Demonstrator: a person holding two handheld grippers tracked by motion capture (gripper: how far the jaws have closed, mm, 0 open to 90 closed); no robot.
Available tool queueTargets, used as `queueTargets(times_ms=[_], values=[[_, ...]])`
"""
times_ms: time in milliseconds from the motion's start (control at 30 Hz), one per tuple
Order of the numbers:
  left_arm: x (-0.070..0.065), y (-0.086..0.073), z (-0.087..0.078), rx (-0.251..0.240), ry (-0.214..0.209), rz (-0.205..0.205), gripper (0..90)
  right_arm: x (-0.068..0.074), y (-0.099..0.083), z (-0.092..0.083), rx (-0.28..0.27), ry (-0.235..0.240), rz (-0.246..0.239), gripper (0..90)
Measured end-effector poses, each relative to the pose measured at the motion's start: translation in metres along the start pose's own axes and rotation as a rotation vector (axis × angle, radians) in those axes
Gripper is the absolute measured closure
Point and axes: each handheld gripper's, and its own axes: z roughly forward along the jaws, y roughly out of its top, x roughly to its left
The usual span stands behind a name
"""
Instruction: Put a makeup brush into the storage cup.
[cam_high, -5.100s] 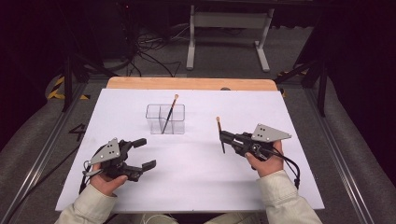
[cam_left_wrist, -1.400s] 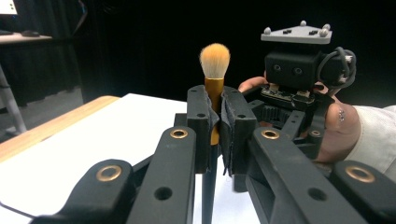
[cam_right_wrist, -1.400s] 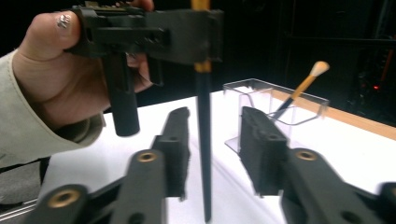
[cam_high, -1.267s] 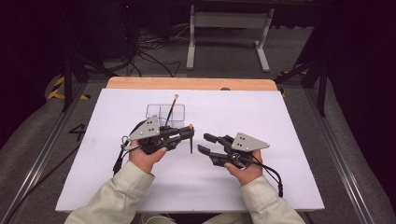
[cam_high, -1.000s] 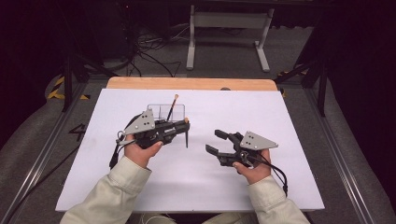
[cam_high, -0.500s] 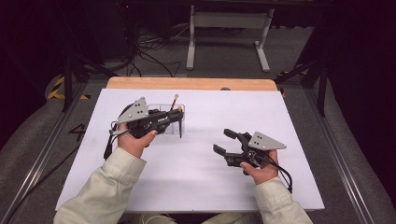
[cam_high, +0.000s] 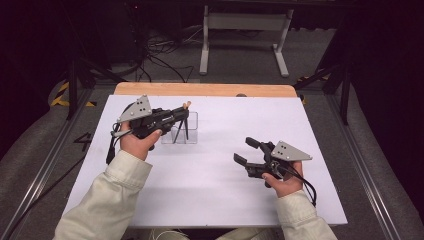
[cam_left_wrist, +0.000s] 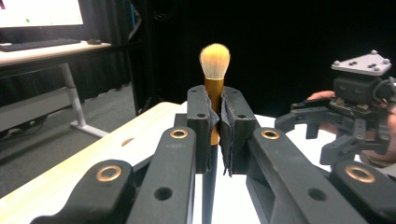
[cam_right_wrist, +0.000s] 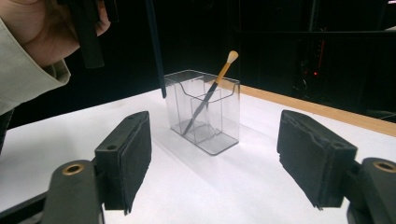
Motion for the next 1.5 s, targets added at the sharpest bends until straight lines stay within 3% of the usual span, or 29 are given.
queueTargets(times_ms=[433,867,1067,1500], values=[[0.023,0.002,-0.010,-0.014,0.070,-0.033,82.9,-0.005,0.000,-0.004,-0.003,-0.015,0.002,26.5],[0.036,-0.002,-0.010,-0.018,0.129,-0.032,82.8,-0.006,0.000,-0.006,-0.008,-0.016,0.003,26.3],[0.041,-0.007,-0.008,-0.024,0.162,-0.006,82.8,-0.006,0.001,-0.007,-0.015,-0.017,0.003,26.3],[0.048,-0.017,-0.002,0.011,0.155,-0.032,82.8,-0.005,0.001,-0.007,-0.015,-0.014,0.003,26.3]])
